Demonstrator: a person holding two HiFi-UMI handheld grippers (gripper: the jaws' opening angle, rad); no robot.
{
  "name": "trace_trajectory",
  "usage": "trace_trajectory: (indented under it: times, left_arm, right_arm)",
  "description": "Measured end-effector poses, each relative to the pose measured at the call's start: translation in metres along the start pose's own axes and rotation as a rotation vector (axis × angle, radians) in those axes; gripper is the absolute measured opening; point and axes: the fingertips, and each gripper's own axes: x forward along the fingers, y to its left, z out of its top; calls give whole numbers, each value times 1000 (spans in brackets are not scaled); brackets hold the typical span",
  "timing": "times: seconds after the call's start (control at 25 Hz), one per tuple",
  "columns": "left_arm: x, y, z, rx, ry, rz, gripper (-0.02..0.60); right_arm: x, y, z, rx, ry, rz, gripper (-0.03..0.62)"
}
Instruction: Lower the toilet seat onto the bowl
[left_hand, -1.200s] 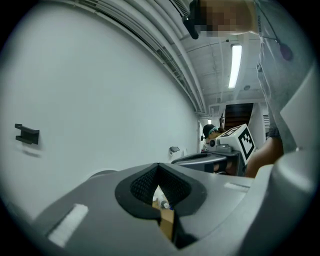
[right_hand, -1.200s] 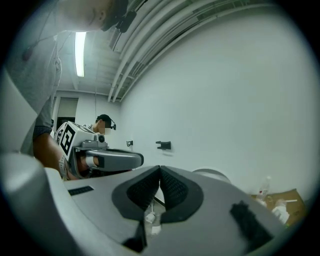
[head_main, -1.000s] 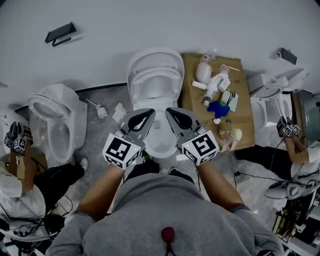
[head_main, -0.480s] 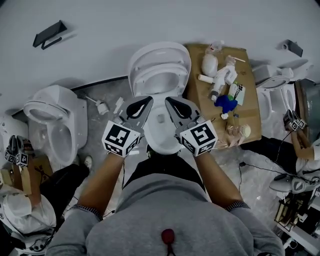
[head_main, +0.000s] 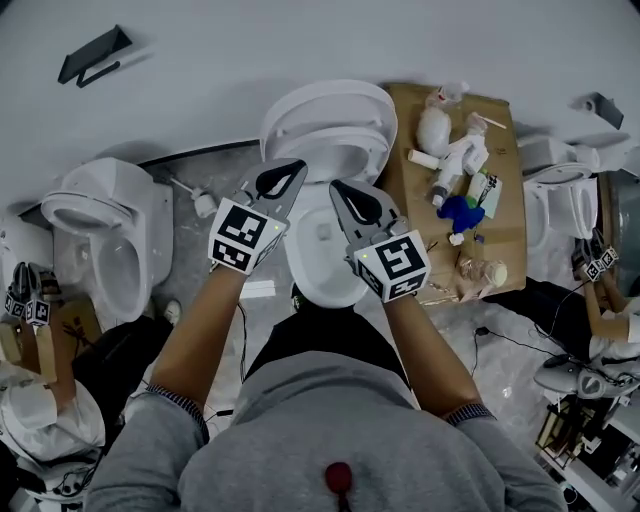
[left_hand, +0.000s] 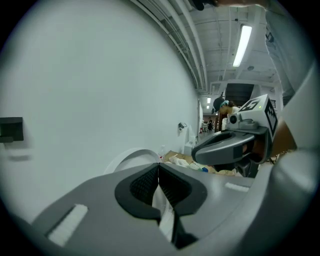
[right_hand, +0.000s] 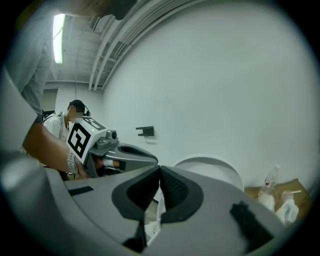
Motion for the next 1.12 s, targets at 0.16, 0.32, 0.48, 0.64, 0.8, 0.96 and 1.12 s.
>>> trace_trajectory:
  times: [0.16,0.32,0.48,0.64,0.8,0.96,1.12]
  left_arm:
    - [23,14,-15,58,76,-23,14]
    - [44,23,-39,99,189,-80,43]
    - [63,37,-56,136,282,-102,76]
    - [83,47,-67,176,360,-141,103]
    - [102,48,-81,198,433,-177,148]
    - [117,46,-92,210,480,-216,163]
    - [127,47,-100,227,503,-231,163]
  right_arm:
    - [12,-8,-14,-5,31,8,15]
    - [18,-15,-25,-7,59,10,15]
    - [15,-17,-39,1,91,15,15]
    - [11,-20,-51,0,116,24,15]
    - [6,-27,-55,-2,119,16,15]
    - [1,-34,-62,13,134,9,15]
    - [-4,-40,-70,26,145,1,15]
